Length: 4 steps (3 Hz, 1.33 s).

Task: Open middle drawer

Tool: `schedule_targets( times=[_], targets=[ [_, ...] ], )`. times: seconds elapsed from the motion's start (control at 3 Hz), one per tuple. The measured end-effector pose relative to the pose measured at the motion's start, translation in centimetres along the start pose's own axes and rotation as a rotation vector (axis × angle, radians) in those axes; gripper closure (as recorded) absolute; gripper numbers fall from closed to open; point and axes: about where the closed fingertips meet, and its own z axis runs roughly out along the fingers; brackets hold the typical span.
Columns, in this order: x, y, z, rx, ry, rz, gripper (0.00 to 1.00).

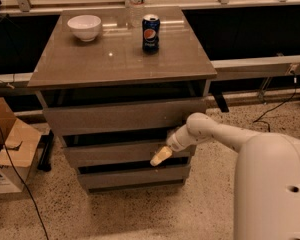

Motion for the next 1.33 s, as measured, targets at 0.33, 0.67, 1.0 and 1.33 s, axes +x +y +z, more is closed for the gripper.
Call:
schedule_targets(
  times=[0.33, 0.67, 1.0, 1.33],
  targets=[
    [0.2, -1.5, 1.4, -0.008, 0.013, -0.003, 0.06],
    [0.3, -1.4, 1.3, -0.008, 0.014, -0.003, 0.29],
    [1.1, 0.0, 1.1, -0.040, 0.078, -0.047, 0.52],
    [1.6, 1.1, 0.9, -0.066, 0.121, -0.081, 0.48]
  ],
)
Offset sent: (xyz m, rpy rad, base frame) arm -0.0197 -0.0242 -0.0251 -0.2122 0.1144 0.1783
